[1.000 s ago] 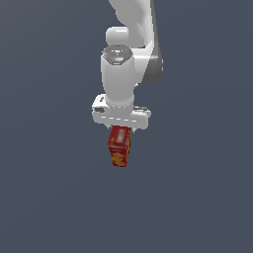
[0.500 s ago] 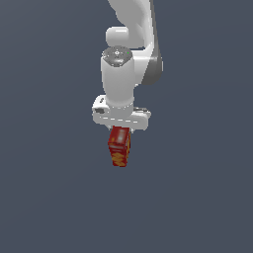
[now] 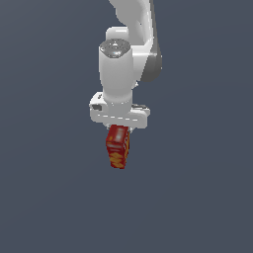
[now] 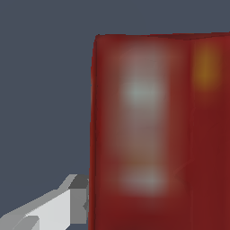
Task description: Pick up the object and move it to a goal position.
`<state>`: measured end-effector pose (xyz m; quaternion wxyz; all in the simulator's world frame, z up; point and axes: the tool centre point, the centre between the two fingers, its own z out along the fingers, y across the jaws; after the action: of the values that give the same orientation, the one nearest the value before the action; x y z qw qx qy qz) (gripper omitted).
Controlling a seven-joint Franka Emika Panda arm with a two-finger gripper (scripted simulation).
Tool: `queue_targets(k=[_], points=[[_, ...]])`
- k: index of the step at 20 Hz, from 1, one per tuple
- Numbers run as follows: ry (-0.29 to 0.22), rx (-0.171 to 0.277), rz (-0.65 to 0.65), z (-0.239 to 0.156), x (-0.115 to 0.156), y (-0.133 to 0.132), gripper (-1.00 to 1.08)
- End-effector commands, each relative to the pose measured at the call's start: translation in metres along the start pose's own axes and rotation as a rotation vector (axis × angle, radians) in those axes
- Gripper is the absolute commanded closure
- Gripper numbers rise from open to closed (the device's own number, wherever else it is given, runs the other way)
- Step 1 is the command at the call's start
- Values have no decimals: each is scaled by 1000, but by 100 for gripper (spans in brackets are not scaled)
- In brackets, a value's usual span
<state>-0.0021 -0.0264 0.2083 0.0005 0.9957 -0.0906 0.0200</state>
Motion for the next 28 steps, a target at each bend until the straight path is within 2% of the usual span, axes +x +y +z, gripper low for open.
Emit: queue_targets(k=[1,7,13,19,23,28], points=[[41,3,10,-17,9,4,108],[196,13,47,-81,34,19,108],[410,26,99,-173,50,43,108],[613,39,147,-262,45,66,108],[707,45,169,-301,36,77,108],[782,49,187,-332,26,86,108]])
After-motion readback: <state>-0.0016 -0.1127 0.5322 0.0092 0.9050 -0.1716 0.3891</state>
